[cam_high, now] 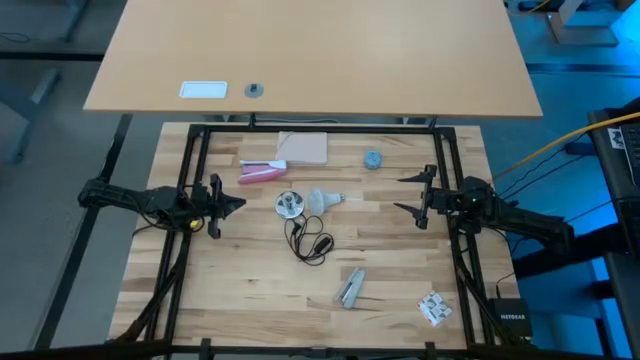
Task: Screw lightbulb
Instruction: Insert light bulb into the lamp
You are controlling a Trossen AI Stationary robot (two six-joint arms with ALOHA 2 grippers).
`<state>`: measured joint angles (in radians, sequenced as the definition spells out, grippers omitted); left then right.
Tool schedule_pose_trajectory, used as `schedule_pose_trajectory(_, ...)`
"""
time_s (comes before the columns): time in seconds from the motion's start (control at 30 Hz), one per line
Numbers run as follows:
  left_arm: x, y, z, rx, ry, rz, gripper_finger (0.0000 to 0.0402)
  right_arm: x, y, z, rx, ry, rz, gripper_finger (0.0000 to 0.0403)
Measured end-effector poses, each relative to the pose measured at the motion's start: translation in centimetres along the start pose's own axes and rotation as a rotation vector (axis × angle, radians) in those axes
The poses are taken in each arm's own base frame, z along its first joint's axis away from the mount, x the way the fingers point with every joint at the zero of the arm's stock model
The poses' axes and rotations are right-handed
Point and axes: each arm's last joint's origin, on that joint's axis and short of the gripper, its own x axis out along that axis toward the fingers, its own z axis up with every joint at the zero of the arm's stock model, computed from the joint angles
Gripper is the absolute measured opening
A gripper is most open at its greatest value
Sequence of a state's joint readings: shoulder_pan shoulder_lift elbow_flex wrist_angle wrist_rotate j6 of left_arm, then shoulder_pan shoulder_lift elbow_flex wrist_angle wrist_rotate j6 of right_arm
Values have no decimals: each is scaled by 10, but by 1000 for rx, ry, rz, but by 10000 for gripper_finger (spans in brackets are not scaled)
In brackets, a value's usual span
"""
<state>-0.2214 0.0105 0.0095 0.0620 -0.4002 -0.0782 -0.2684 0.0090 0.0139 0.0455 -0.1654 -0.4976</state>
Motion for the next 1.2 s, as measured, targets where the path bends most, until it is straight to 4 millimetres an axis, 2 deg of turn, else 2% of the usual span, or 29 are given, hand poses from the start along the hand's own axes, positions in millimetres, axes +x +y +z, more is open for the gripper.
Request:
schedule_pose_trajectory(0.83, 0, 0, 1, 13, -7, 0, 4, 0, -2, 4, -59, -37, -22, 324)
schedule_pose_trajectory(1.03, -2, -1, 18, -131, -175, -16, 4, -2, -8, 15, -83, -154, -91, 324)
schedule_pose_trajectory(1.2, -4, 0, 28, -46, -281, -3, 4, -4, -12, 24, -102, -238, -139, 324)
